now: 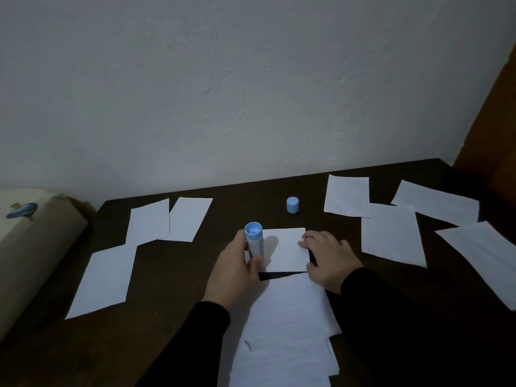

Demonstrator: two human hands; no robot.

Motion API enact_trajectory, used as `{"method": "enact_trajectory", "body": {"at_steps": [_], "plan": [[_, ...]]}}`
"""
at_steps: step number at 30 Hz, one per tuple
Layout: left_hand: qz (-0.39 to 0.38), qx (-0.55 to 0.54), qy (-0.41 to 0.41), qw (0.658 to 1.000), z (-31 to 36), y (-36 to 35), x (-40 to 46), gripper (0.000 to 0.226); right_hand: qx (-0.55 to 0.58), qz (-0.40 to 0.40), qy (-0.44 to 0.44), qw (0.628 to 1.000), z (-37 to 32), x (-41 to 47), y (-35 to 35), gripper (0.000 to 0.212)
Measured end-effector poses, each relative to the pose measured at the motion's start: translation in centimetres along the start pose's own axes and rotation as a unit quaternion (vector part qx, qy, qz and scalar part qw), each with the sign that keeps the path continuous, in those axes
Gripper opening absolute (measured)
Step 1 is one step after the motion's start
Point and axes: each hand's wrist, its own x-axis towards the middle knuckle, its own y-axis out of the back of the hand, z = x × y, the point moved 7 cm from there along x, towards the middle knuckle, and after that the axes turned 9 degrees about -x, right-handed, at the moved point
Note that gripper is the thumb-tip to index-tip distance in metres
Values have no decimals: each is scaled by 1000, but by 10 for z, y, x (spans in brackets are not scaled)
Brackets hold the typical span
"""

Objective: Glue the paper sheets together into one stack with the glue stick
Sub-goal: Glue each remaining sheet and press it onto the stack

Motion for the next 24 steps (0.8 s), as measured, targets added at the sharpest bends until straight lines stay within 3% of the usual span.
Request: {"method": "enact_trajectory", "body": {"at_steps": [12, 20, 24], "plan": [[48, 11, 5, 999, -19, 25, -3, 31, -9, -24, -15, 1000, -5, 4, 0, 55], [122, -112, 5, 986, -23, 54, -2, 31, -185, 11, -50, 981, -28, 34, 29, 35], [129, -120, -7, 984, -19, 63, -3, 33, -115, -32, -54, 991, -28, 52, 28, 43]]}}
